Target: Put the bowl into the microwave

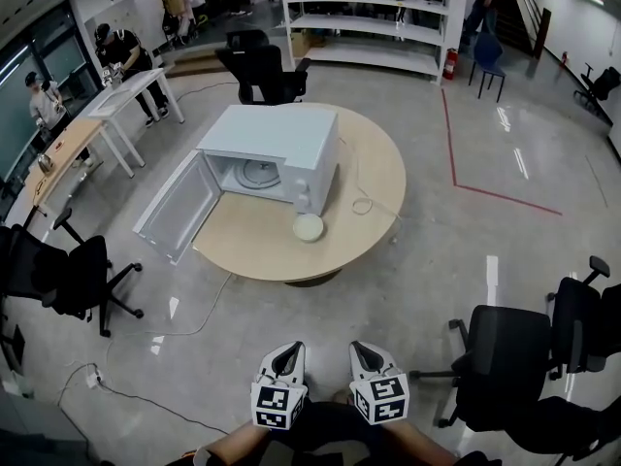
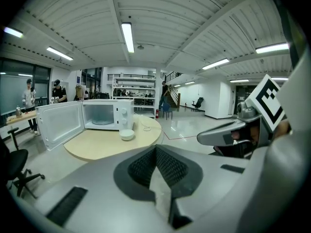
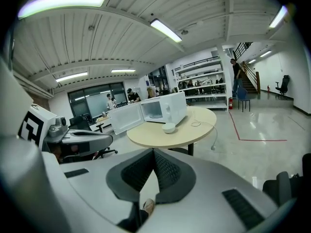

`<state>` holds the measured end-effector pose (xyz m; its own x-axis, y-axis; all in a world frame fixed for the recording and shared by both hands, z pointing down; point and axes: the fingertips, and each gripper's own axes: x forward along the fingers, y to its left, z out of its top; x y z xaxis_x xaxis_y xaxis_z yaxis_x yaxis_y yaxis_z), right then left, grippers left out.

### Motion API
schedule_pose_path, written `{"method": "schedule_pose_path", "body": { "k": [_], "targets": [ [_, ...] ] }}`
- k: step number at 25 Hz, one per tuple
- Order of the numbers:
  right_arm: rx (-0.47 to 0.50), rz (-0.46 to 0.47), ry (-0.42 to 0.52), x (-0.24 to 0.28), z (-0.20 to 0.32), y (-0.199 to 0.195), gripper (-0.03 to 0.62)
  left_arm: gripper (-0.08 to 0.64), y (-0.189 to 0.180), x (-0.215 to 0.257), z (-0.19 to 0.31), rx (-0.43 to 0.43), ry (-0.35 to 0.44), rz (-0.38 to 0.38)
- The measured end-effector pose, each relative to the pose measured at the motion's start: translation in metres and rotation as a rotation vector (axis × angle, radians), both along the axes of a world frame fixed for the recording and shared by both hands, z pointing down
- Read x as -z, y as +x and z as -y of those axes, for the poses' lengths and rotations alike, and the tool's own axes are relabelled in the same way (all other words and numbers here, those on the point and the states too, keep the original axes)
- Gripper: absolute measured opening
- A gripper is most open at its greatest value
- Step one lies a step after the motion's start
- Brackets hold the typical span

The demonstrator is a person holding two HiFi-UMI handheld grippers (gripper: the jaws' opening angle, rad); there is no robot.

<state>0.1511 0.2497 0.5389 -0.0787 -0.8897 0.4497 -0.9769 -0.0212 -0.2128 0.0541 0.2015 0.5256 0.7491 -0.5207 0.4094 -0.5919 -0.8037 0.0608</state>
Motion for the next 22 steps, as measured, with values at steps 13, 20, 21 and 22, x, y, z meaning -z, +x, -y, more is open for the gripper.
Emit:
{"method": "schedule_pose_path", "body": {
  "k": [13,20,21,22],
  "targets": [
    [-0.113,-0.027,-0.054,0.007,0.097,0.015,0.015,0.046,0.022,0.005,0.115,-0.097,-0.025,-0.057],
    [-0.167,-0.031,-0.092,0.009,0.15,0.005,0.015,0.046,0.011,0.007,0.171,-0.138,-0.048,-0.081],
    [-0.175,-0.028,-0.098,0.009,0.156,0.004,0.015,0.046,0.009,0.007,0.178,-0.14,-0.052,-0.085],
    [-0.185,-0.023,-0.104,0.008,0.163,0.003,0.015,0.046,0.008,0.007,0.186,-0.142,-0.054,-0.09]
  ]
}}
